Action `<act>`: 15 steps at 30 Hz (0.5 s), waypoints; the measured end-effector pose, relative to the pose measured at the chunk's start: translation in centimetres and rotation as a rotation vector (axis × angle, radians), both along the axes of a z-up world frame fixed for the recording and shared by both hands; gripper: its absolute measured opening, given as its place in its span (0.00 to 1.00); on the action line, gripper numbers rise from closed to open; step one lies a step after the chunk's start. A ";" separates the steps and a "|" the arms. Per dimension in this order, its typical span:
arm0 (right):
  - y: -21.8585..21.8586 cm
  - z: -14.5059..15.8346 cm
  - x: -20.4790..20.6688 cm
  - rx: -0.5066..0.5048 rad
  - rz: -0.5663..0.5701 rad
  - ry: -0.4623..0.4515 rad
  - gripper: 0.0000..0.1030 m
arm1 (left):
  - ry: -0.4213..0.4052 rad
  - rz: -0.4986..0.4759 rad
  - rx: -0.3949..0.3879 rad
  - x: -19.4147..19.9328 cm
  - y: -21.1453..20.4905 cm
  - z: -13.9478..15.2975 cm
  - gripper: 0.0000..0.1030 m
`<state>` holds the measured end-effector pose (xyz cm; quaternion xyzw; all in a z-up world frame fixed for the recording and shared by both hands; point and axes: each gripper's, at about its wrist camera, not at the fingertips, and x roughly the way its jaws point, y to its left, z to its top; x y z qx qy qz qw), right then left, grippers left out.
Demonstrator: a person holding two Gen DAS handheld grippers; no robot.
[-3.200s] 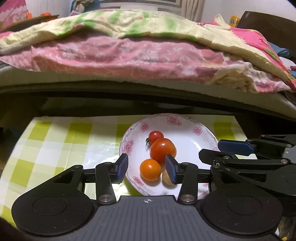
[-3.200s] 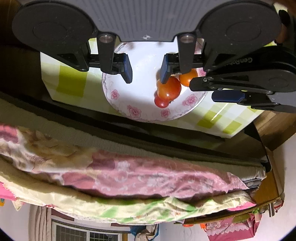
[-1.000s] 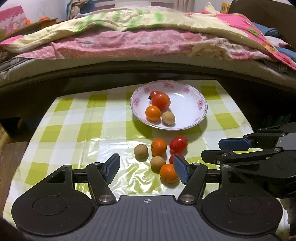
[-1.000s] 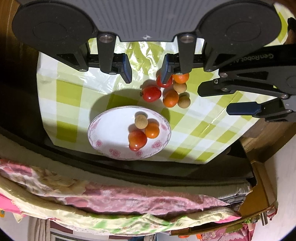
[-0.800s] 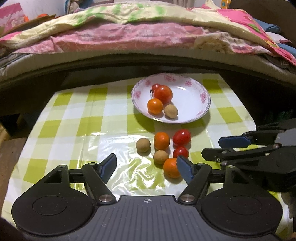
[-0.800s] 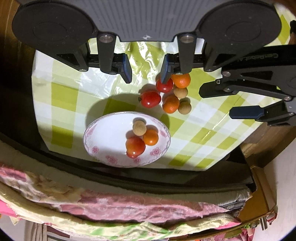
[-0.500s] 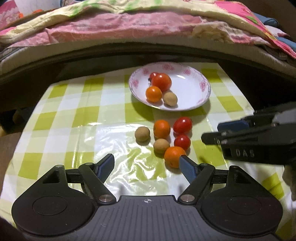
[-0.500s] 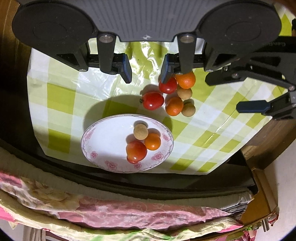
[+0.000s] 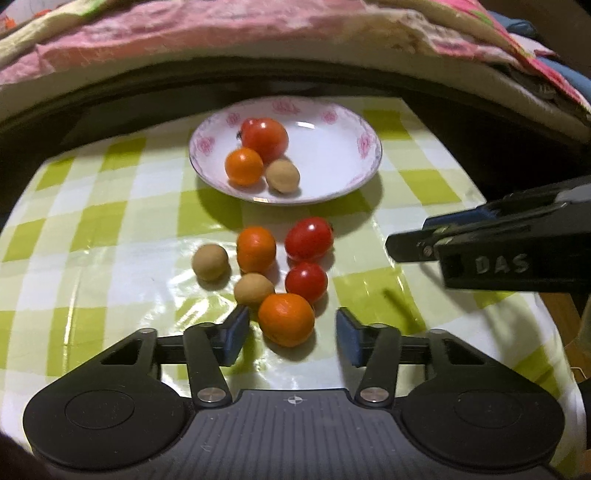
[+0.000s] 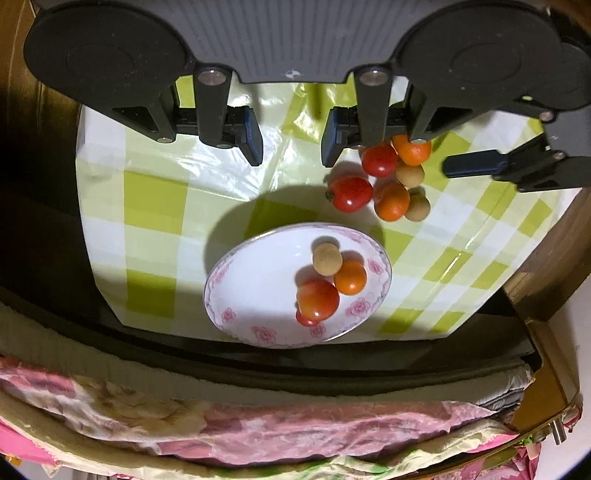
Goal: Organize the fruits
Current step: 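Close the left tool on an orange mandarin on the tablecloth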
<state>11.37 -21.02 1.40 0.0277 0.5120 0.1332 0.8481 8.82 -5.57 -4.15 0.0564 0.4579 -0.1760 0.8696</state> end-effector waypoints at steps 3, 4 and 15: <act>-0.3 0.1 -0.1 0.008 -0.003 0.000 0.36 | -0.003 0.013 0.006 0.2 -0.1 -0.4 0.50; -0.3 0.1 -0.1 0.009 -0.002 0.000 0.36 | -0.003 0.015 0.004 0.4 -0.1 -0.4 0.50; 1.1 -0.2 -0.1 0.038 0.053 0.007 0.36 | -0.001 0.019 -0.019 -0.3 1.2 0.2 0.39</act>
